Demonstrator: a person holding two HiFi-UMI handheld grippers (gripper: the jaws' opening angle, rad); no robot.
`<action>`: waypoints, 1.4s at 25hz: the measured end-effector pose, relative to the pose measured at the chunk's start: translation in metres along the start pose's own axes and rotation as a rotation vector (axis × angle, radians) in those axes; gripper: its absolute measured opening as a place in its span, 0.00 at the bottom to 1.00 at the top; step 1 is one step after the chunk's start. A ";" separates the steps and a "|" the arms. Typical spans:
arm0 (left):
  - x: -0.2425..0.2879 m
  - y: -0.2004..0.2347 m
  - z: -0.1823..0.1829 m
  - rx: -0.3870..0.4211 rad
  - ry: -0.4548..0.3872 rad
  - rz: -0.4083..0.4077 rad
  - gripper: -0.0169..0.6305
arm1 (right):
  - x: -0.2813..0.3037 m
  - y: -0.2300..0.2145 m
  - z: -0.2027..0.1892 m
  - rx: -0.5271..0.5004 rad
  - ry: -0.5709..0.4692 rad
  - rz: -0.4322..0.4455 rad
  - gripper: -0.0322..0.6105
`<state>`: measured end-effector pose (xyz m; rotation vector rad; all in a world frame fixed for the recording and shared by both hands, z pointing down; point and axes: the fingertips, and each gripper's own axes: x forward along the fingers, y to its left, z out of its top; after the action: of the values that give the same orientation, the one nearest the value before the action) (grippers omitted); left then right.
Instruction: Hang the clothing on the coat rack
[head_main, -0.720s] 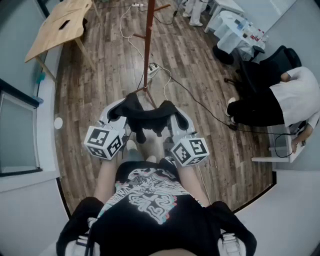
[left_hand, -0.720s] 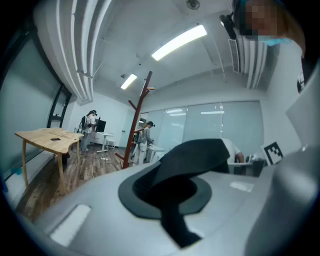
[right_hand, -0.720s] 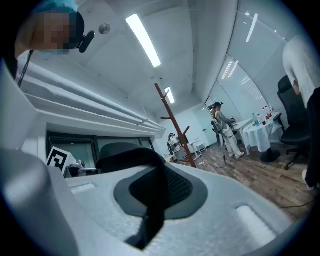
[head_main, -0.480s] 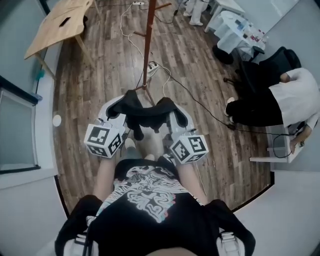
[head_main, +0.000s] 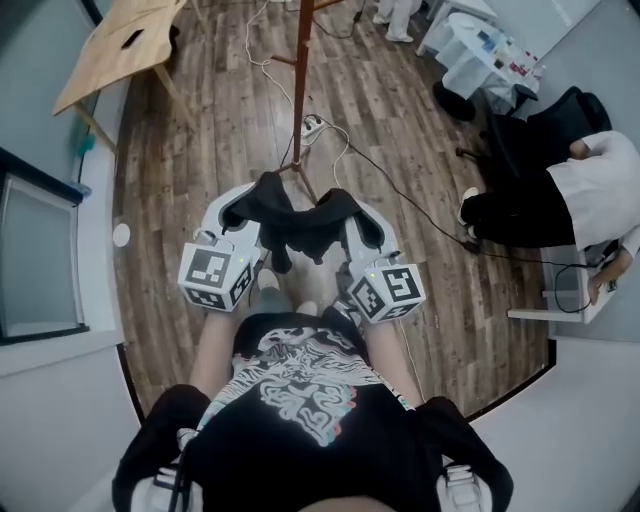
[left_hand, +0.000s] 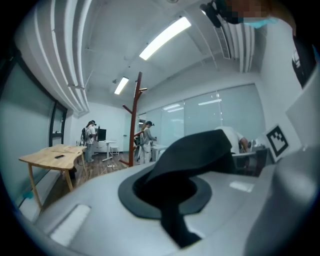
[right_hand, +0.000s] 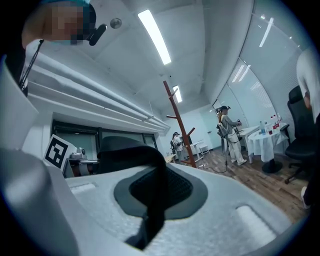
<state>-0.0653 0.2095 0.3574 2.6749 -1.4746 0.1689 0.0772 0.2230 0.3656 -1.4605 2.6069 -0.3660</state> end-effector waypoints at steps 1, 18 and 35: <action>0.002 -0.002 0.000 0.010 0.003 -0.003 0.04 | -0.001 -0.002 0.001 -0.003 -0.001 -0.001 0.07; 0.027 0.016 0.007 0.038 -0.024 0.018 0.04 | 0.016 -0.038 0.013 -0.074 -0.022 -0.020 0.07; 0.140 0.078 0.017 -0.010 -0.023 -0.028 0.04 | 0.110 -0.114 0.035 -0.082 -0.052 -0.081 0.07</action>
<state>-0.0558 0.0487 0.3613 2.6972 -1.4393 0.1290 0.1213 0.0667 0.3636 -1.5835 2.5557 -0.2296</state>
